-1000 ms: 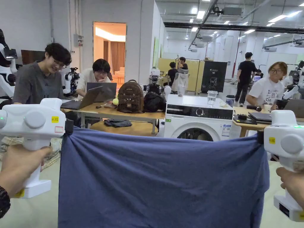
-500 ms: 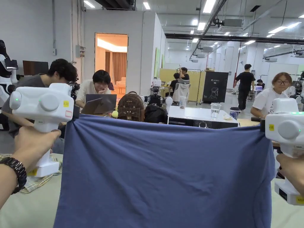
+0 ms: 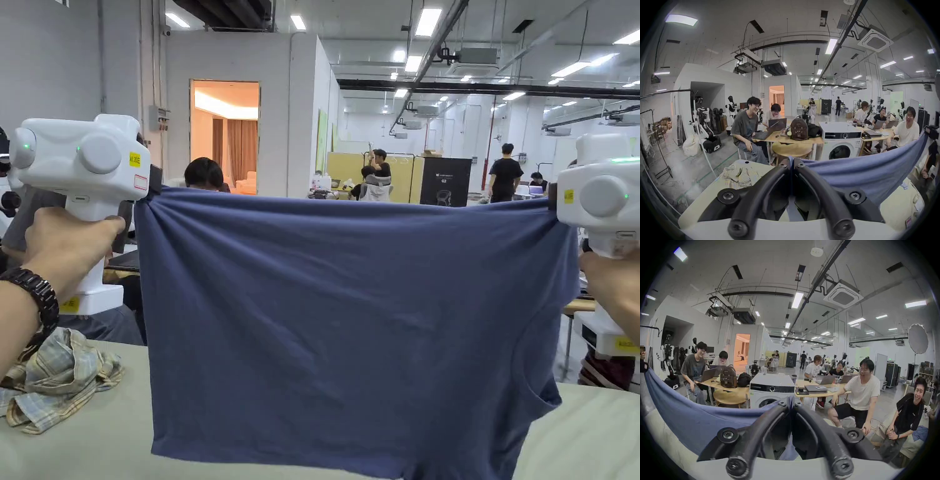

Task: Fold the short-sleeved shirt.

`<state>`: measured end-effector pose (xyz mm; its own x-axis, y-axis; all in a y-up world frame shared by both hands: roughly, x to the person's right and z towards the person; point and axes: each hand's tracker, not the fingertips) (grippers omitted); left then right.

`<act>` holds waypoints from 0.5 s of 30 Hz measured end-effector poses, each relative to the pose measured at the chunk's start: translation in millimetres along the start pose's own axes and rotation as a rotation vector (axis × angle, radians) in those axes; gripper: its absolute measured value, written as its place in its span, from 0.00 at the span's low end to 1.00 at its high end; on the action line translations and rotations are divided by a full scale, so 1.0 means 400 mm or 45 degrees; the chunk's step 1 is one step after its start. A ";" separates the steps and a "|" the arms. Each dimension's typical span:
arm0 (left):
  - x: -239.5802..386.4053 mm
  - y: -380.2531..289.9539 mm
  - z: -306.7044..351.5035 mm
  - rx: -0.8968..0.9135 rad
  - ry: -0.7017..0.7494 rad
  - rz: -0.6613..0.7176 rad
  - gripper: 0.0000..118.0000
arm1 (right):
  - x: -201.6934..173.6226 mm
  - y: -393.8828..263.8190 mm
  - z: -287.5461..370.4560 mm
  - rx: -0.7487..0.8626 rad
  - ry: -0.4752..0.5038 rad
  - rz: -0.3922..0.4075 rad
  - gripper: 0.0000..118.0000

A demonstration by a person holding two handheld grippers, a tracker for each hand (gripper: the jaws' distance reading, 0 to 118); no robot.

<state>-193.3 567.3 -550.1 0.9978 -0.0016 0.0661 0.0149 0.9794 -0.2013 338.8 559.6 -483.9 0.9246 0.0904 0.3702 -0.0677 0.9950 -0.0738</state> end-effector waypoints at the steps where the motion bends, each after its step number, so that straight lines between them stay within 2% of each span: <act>1: -0.001 -0.006 0.001 -0.007 0.000 -0.002 0.00 | 0.003 -0.007 0.011 0.010 -0.001 0.002 0.00; 8: 0.004 -0.170 0.042 -0.071 -0.032 -0.016 0.00 | 0.024 -0.149 0.079 -0.063 -0.005 0.032 0.00; 15: -0.014 -0.373 0.151 -0.168 -0.070 -0.006 0.00 | 0.064 -0.320 0.235 -0.142 0.010 0.082 0.00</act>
<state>-204.8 433.5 -461.5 0.9927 0.0085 0.1202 0.0316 0.9444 -0.3274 335.8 438.5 -378.1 0.9226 0.1529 0.3542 -0.0852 0.9762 -0.1994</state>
